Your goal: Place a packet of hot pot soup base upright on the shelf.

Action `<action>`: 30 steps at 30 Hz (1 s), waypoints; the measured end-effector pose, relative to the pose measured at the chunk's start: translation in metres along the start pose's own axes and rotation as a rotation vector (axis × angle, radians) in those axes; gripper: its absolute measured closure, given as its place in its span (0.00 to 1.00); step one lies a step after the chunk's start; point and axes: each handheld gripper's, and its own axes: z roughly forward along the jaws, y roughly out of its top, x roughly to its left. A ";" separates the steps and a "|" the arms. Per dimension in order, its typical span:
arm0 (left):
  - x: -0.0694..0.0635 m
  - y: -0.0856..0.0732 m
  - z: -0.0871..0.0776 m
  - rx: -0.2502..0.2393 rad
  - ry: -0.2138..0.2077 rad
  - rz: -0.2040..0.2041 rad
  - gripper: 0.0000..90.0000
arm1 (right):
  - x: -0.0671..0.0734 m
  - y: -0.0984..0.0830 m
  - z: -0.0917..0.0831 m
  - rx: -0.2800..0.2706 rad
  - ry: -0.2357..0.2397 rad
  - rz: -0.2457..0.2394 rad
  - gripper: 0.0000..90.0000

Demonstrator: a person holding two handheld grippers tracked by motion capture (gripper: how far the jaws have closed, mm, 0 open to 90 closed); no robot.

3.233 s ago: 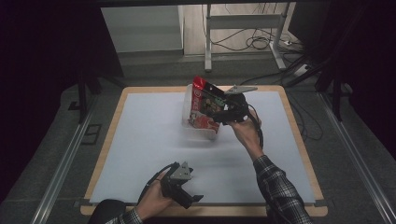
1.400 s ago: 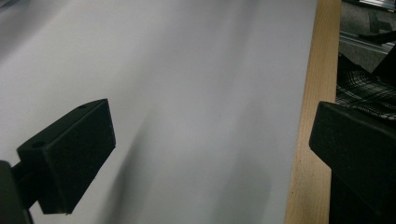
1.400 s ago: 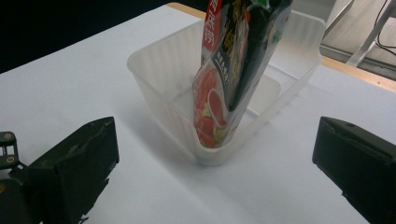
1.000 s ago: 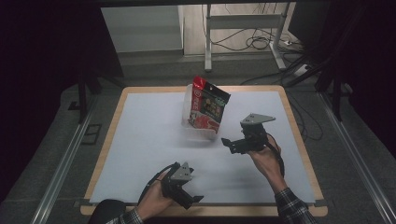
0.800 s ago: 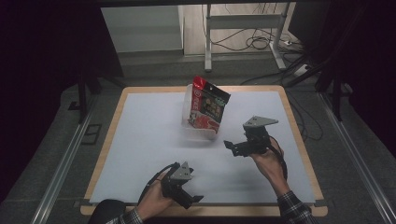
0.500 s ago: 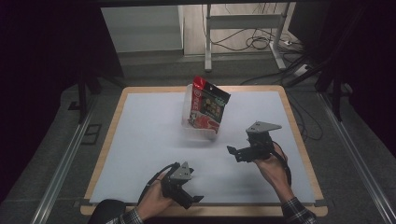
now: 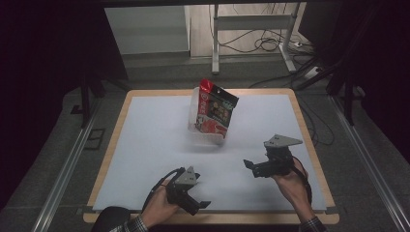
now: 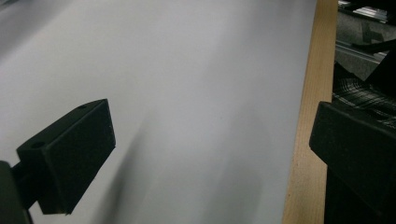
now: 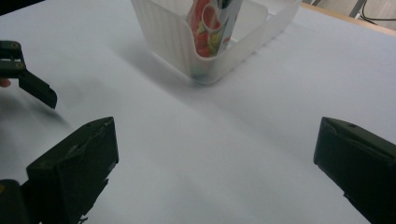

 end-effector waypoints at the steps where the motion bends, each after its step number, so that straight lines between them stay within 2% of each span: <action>1: 0.000 0.000 0.000 0.000 0.000 -0.001 0.00 | 0.000 -0.002 -0.001 0.001 -0.002 0.002 0.00; 9: 0.000 0.000 0.001 0.004 0.003 0.005 0.00 | -0.002 -0.018 -0.011 0.003 -0.024 0.007 0.00; 18: -0.001 -0.001 0.002 0.001 0.013 0.008 0.00 | -0.002 -0.037 -0.027 -0.021 -0.046 0.005 0.01; 30: -0.001 -0.001 0.002 0.009 0.015 0.011 0.00 | -0.007 -0.061 -0.046 -0.021 -0.086 0.034 0.01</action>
